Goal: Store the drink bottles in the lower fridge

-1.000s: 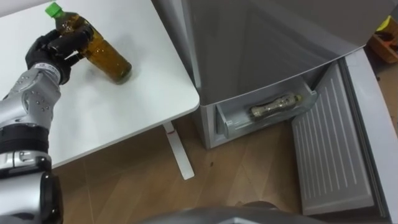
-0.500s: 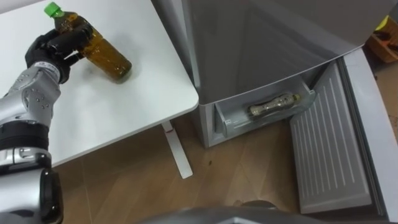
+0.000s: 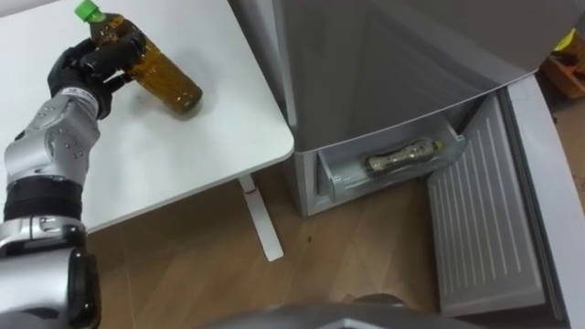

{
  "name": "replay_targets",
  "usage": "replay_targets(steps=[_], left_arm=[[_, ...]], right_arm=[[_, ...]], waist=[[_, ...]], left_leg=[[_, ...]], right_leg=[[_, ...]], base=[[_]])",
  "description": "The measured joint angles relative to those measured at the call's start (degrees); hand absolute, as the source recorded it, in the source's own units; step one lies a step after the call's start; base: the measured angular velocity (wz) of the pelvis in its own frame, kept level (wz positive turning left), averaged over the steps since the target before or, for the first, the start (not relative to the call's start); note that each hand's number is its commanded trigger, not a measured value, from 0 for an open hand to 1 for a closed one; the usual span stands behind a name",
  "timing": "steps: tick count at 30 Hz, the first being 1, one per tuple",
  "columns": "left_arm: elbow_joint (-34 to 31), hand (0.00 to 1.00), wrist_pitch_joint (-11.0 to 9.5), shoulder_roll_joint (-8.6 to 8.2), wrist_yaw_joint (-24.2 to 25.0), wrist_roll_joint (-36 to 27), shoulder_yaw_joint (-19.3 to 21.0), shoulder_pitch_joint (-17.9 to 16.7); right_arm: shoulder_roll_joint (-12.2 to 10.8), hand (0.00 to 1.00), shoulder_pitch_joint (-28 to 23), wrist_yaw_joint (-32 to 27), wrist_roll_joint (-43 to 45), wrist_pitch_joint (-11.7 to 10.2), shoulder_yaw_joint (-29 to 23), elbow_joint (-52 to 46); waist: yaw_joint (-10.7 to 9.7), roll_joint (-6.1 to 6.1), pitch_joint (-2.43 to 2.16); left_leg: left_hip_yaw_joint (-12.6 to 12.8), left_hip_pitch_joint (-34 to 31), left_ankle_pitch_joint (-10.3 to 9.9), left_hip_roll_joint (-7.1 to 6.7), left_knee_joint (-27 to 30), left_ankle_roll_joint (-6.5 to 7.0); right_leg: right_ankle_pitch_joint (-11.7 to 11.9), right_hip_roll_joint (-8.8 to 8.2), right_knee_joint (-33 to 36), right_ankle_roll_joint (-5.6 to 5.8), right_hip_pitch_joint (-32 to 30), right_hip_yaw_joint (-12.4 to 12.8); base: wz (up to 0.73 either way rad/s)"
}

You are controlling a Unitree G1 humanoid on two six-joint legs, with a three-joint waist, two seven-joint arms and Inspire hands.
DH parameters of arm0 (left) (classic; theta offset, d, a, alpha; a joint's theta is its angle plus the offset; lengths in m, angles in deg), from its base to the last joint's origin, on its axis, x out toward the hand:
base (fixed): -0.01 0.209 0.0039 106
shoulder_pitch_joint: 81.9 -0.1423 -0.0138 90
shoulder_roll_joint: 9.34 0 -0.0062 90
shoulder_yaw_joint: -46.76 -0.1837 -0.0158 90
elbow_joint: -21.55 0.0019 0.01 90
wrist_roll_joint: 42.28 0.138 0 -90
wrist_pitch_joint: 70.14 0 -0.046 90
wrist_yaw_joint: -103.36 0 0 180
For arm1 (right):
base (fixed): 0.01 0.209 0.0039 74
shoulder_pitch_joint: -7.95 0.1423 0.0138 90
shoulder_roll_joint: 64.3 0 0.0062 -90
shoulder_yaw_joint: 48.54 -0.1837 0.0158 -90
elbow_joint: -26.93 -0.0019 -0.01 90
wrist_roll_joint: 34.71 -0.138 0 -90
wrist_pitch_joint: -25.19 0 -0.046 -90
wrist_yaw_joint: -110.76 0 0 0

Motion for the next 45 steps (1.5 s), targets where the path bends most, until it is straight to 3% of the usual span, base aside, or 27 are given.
replay_targets(steps=[3,5,8,12,14,16,19,22,29,36,41,45], left_arm=[[-8.4,1.0,0.0,-1.66,-0.1,0.0,-0.5,-4.0],[-14.2,1.0,0.0,-2.72,0.5,-0.1,-1.2,-6.6],[-19.2,1.0,0.0,-3.55,1.0,-0.1,-1.3,-9.4],[-22.3,1.0,0.0,-4.98,2.7,-0.6,-1.3,-12.1],[-25.8,1.0,0.0,-5.92,4.7,-0.2,-1.3,-16.0],[-26.9,1.0,0.0,-7.28,5.7,-0.2,-1.6,-17.7],[-27.0,1.0,0.0,-7.99,6.1,-0.2,-4.4,-18.6],[-27.1,1.0,0.0,-9.8,7.7,-0.2,-5.7,-19.3],[-32.0,1.0,0.0,-9.92,10.8,-2.5,-9.8,-22.9],[-32.1,1.0,-0.1,-9.72,14.4,-6.3,-10.2,-27.4],[-32.4,1.0,0.0,-9.1,16.5,-6.6,-10.6,-28.8],[-32.4,1.0,-0.1,-9.01,19.3,-6.6,-10.7,-30.3]], right_arm=[[-0.1,0.0,0.2,-0.2,0.0,-0.8,0.4,-0.7],[-0.3,0.0,0.7,-0.6,0.2,-1.0,1.4,-0.7],[-0.6,0.0,1.5,-0.5,0.2,-0.8,1.7,-0.6],[-0.5,0.0,2.5,-0.4,0.2,0.0,3.6,-0.4],[-0.7,0.0,2.7,-0.4,0.0,0.3,4.6,-0.4],[-0.8,0.0,2.6,-0.4,0.0,0.5,5.0,-0.3],[-0.6,0.0,2.7,-0.3,0.1,0.8,7.2,-0.3],[-0.6,0.0,3.2,-0.6,1.4,0.8,9.1,-0.3],[0.4,0.0,4.2,-1.2,1.5,0.8,13.2,-0.3],[1.5,0.0,7.0,-1.1,1.0,0.6,15.0,-0.9],[2.1,0.0,7.4,0.2,0.9,0.7,15.1,-1.2],[2.2,0.0,7.4,0.2,0.9,0.7,15.8,-2.5]], waist=[[0.5,0.21,-0.06],[0.8,0.21,-0.05],[1.2,0.13,-0.01],[2.7,-0.26,0.07],[2.8,-0.83,0.01],[3.7,-1.15,-0.12],[5.8,-1.47,-0.11],[7.4,-1.72,-0.03],[9.1,-1.41,0.18],[9.7,-1.21,0.49],[12.0,-1.53,0.63],[12.6,-1.8,0.45]], left_leg=[[-0.5,0.0,0.0,0.0,0.2,-0.01],[-1.7,-0.1,0.0,-0.17,0.3,-0.02],[-2.8,0.3,0.0,-0.37,0.3,-0.01],[-3.3,0.1,0.1,-0.55,0.4,0.01],[-4.6,-0.9,0.3,-0.76,0.8,0.0],[-5.6,-1.6,0.6,-0.99,0.8,0.01],[-6.7,-2.2,1.0,-1.39,0.7,0.1],[-7.9,-2.9,1.2,-1.88,0.7,0.24],[-10.8,-4.9,1.4,-2.5,1.7,0.42],[-12.8,-5.8,1.4,-2.81,2.8,0.43],[-14.1,-7.5,1.5,-3.22,4.0,0.62],[-14.5,-7.9,1.6,-3.34,4.3,0.68]], right_leg=[[0.0,-0.02,0.0,0.0,0.2,-0.6],[0.0,-0.22,0.0,0.0,0.7,-2.5],[0.0,-0.37,-0.1,0.01,1.3,-3.7],[0.0,-0.55,-1.0,0.01,1.9,-4.8],[0.0,-0.76,-1.7,0.01,2.1,-7.3],[0.0,-0.85,-2.4,0.0,2.2,-8.4],[0.0,-1.01,-2.9,-0.02,2.4,-9.4],[0.0,-1.34,-3.0,0.01,2.5,-10.7],[0.0,-1.52,-2.8,0.04,2.4,-13.6],[0.0,-1.56,-2.9,0.05,3.1,-16.4],[-0.3,-1.66,-2.9,0.34,2.9,-17.6],[-0.3,-1.67,-3.0,0.39,3.0,-18.0]], base=[[0.1],[0.24],[0.19],[0.09],[0.28],[0.3],[0.22],[0.24],[0.21],[0.16],[0.16],[0.06]])
